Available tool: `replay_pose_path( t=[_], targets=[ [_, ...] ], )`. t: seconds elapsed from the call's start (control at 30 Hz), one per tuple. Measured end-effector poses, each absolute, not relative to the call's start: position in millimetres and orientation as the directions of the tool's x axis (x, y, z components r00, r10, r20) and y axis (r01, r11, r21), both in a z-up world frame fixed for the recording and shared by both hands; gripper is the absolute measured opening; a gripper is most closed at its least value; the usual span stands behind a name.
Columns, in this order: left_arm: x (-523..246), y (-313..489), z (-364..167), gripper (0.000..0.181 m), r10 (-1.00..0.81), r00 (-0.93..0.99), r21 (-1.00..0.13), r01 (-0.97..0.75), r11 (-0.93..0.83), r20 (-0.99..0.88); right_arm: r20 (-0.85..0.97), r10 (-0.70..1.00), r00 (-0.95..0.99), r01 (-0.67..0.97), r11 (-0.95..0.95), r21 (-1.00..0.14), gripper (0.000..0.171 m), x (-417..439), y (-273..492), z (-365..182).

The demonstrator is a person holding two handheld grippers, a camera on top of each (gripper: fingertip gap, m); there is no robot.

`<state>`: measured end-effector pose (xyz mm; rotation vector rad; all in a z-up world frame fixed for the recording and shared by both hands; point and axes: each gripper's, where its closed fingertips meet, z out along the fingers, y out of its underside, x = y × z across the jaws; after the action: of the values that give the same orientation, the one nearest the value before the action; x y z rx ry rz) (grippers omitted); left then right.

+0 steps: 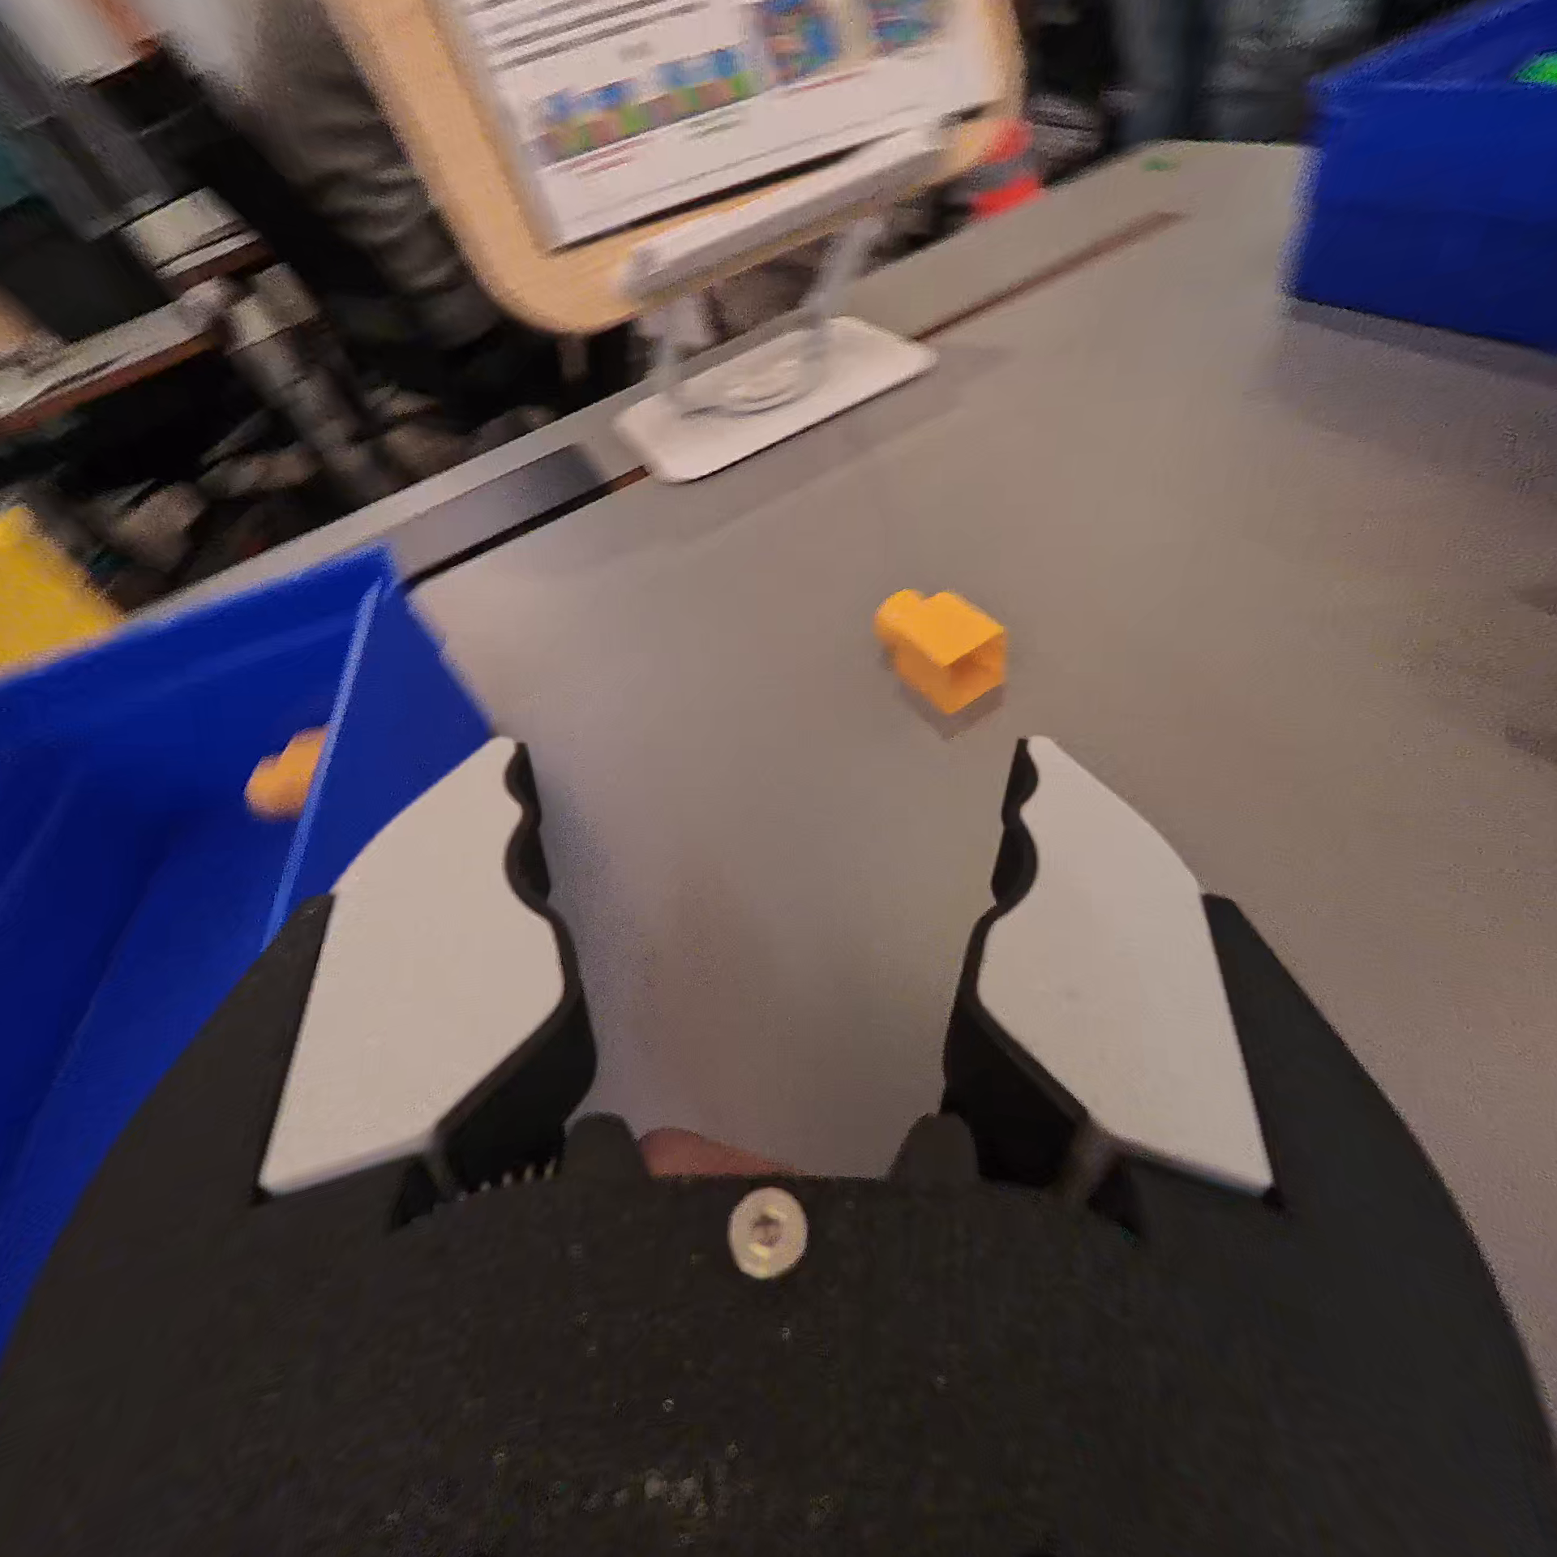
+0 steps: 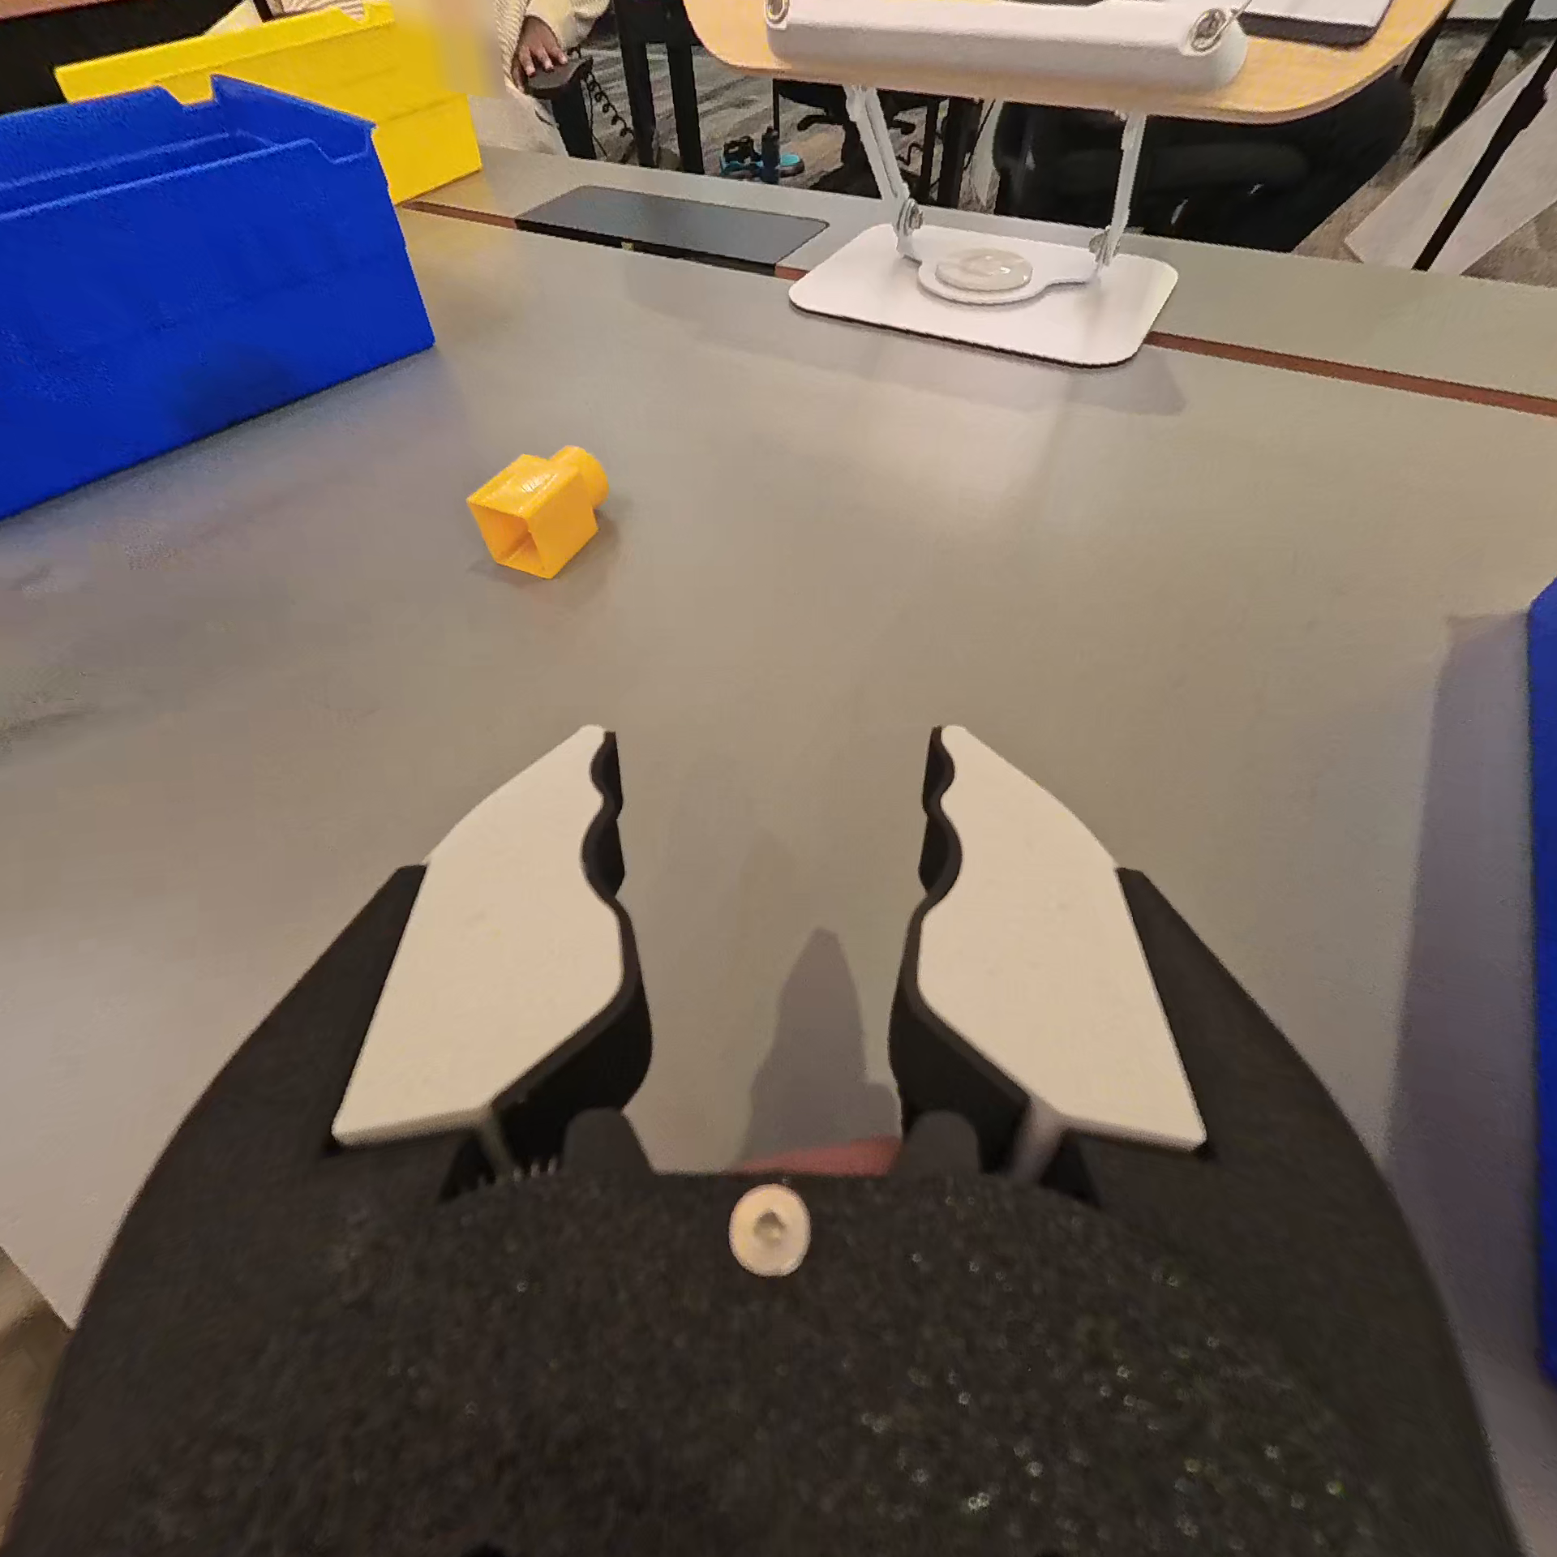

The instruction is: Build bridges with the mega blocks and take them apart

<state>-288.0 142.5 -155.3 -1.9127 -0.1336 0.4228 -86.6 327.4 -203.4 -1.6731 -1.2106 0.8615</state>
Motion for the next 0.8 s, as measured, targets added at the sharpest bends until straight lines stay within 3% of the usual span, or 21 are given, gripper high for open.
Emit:
replay_pose_path(
  t=[0.13,0.3,0.57,0.8],
  targets=[
    [-275,95,-170,0.11,0.546,0.837,-0.969,0.105,-0.224,-0.035,-0.03,0.961,0.275,0.37,-0.134,-0.919,0.069,-90,322,-207],
    [-258,59,-178,0.106,0.64,0.768,-0.974,0.143,-0.174,-0.001,-0.02,0.969,0.248,0.389,-0.118,-0.914,0.069,-95,313,-208],
    [-281,40,-177,0.1,0.639,0.769,-0.959,0.196,-0.203,0.022,-0.002,0.972,0.235,0.397,-0.098,-0.912,0.068,-97,308,-207],
    [-382,71,-129,0.097,0.564,0.825,-0.902,0.207,-0.379,-0.047,-0.001,0.971,0.24,0.383,-0.096,-0.919,0.068,-94,310,-202]
  ],
)
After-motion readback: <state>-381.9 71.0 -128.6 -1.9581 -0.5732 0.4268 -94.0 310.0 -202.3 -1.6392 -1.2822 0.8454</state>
